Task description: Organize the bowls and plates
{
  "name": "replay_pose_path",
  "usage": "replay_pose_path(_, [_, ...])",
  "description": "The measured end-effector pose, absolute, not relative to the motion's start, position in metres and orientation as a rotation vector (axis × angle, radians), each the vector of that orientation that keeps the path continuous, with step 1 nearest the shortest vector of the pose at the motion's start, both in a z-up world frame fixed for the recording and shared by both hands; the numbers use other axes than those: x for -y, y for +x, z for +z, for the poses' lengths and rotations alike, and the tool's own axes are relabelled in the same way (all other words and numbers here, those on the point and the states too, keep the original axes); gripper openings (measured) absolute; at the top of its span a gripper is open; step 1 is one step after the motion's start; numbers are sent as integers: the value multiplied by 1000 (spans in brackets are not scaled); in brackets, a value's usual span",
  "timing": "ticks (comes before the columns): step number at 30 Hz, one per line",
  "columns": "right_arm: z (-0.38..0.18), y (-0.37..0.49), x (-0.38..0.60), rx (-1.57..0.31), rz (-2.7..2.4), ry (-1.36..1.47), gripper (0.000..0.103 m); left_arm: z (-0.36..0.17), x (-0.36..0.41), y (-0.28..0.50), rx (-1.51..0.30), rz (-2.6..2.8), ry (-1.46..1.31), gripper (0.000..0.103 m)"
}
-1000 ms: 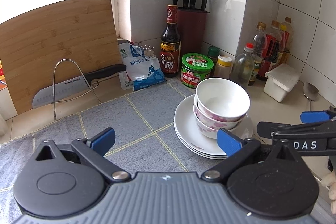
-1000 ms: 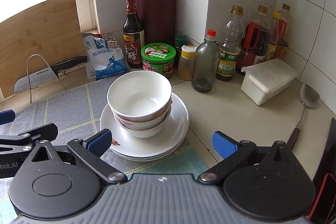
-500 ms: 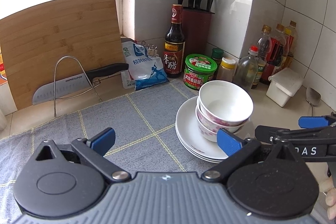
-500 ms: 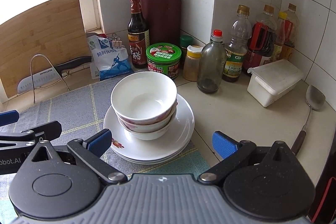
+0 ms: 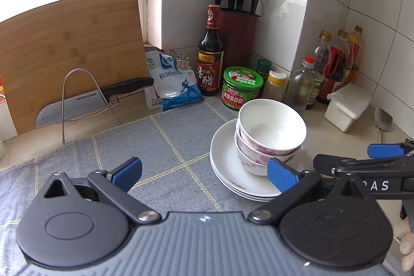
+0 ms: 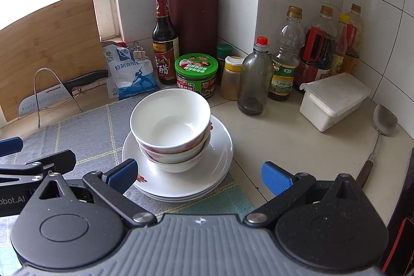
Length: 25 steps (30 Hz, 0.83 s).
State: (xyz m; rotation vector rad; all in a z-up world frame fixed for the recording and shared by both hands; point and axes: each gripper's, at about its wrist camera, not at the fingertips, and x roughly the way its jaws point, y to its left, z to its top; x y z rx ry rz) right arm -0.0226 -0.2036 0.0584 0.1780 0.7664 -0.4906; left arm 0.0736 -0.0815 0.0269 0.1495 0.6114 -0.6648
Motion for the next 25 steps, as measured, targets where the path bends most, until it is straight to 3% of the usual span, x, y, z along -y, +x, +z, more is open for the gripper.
replay_pose_path(25, [61,-22,201,-763,-493,167,103,29,78,74,-606,-666,148,102])
